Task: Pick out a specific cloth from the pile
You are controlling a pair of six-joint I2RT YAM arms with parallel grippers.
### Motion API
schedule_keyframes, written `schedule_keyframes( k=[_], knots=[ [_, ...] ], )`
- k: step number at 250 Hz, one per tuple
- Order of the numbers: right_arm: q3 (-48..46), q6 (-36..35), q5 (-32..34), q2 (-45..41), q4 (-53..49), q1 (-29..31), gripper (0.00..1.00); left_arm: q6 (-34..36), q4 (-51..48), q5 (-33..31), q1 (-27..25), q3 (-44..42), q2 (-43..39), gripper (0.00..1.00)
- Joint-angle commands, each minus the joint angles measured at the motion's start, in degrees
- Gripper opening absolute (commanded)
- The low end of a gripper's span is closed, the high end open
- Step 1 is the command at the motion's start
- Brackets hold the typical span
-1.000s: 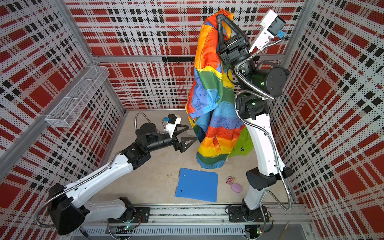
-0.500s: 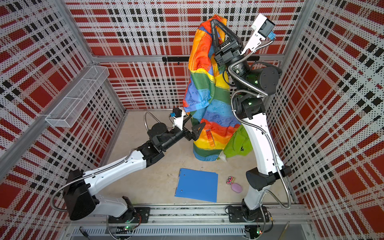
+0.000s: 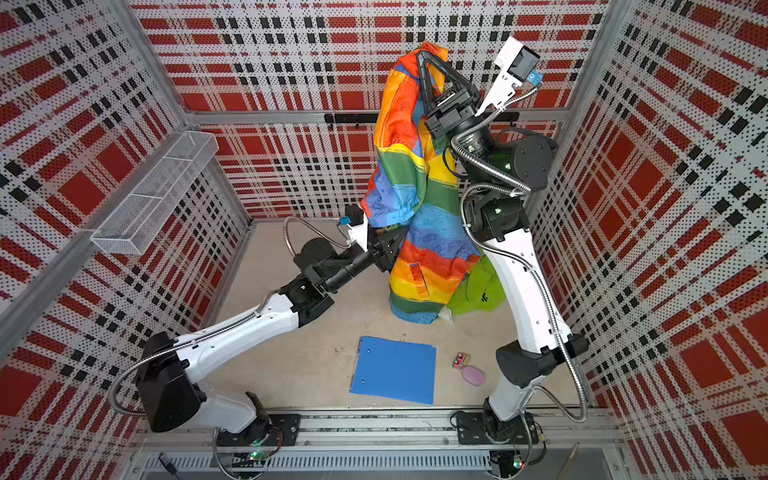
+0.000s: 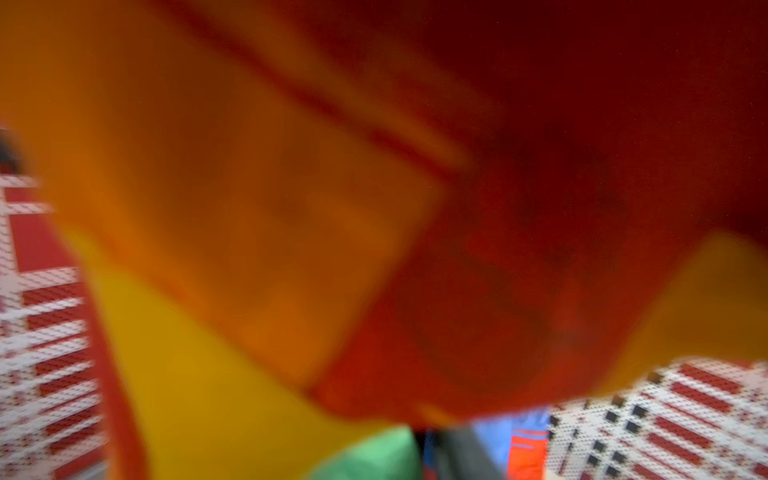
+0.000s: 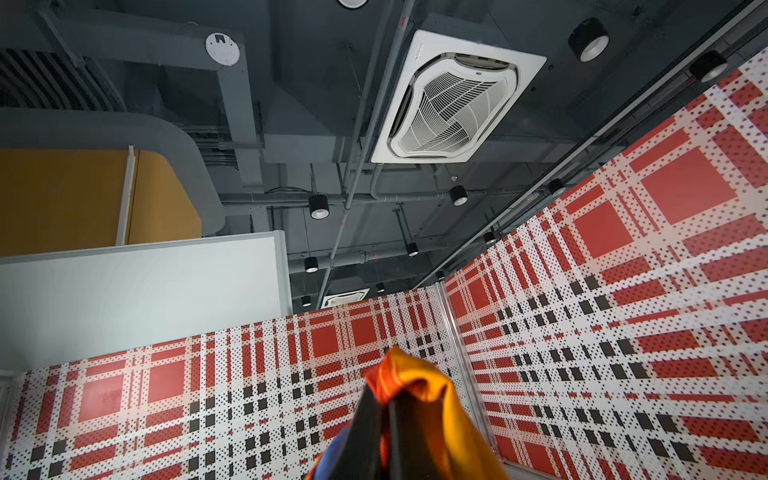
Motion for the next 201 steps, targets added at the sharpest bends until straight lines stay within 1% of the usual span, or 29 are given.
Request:
schedule_keyframes(
  k=[1, 13, 23, 52, 76, 99, 136, 168, 201],
  knots=[
    [-0.45, -1.52, 1.53, -3.20, 3.02, 0.29, 0.06, -1.70, 3.39, 4.81, 0.09, 2.11, -0.26, 0.12],
    [-1.18, -2.30, 2.18, -3.76, 2.24, 0.29, 0.06, -1.84, 3.34, 5.40, -0.07, 1.82, -0.93, 0.05],
    [-2.12, -3.00, 2.78, -4.26, 1.61, 0.29, 0.06, -1.72, 3.33, 5.42, -0.25, 1.30, -1.69, 0.00],
    [-5.13, -4.89, 4.56, -5.88, -0.34, 0.29, 0.06, -1.04, 2.71, 4.71, -0.09, -0.66, -4.58, 0.00],
    [-6.64, -6.80, 6.35, -6.45, -3.29, 0.21, 0.07, -0.27, 0.76, 3.47, 1.32, -1.58, -7.27, 0.00],
    [-6.54, -6.84, 5.83, -5.83, -4.25, 0.21, 0.07, -0.59, -1.22, 3.54, 4.12, -0.70, -9.65, 0.00],
    [-4.52, -4.17, 1.40, -2.48, -3.54, 0.28, 0.07, -0.94, -3.49, 2.98, 9.12, 2.81, -12.00, 0.00],
    [-1.62, -1.98, -1.52, 0.95, -3.46, 0.29, 0.07, -1.75, -5.45, 2.80, 13.72, 6.53, -11.35, 0.00],
    [0.92, 0.17, -3.86, 4.24, -3.56, 0.62, 0.07, -3.98, -6.44, 4.18, 18.91, 10.02, -9.92, 0.00]
  ],
)
